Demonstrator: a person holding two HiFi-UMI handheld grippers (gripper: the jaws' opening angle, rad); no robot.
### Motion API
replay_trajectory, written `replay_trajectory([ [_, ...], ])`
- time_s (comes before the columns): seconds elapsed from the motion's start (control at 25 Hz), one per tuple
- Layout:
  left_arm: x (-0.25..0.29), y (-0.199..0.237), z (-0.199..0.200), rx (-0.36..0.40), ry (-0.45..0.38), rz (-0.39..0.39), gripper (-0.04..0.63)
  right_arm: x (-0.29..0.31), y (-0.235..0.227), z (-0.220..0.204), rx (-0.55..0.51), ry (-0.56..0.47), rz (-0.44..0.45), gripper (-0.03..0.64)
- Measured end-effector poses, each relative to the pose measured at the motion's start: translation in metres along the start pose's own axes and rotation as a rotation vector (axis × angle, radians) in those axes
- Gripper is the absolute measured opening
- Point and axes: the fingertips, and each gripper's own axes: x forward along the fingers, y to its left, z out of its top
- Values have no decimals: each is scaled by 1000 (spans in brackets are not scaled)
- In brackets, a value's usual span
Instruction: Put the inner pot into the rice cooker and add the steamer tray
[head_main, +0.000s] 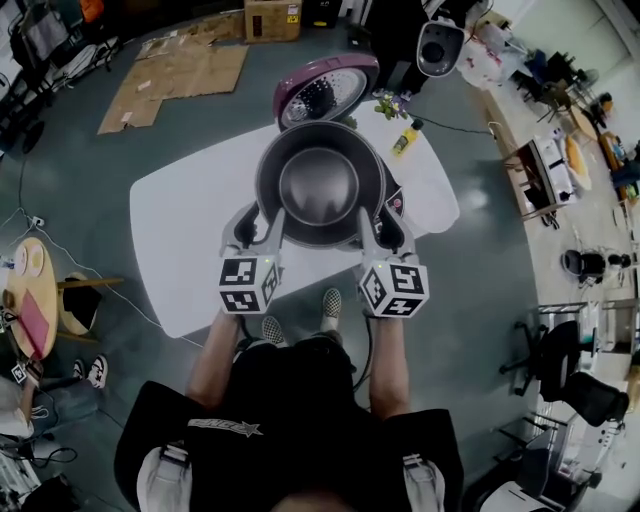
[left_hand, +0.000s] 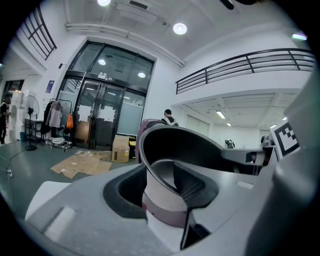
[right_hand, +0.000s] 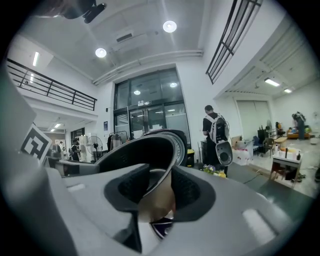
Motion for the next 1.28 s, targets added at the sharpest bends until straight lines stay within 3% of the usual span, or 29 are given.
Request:
replay_trajectory([
  [0.68, 93, -59, -7, -50, 45, 128, 179, 61, -113, -1, -7, 99, 124, 140],
  [1.28, 126, -55, -47, -118, 150, 282, 179, 114, -136, -41, -46, 260, 251, 144],
])
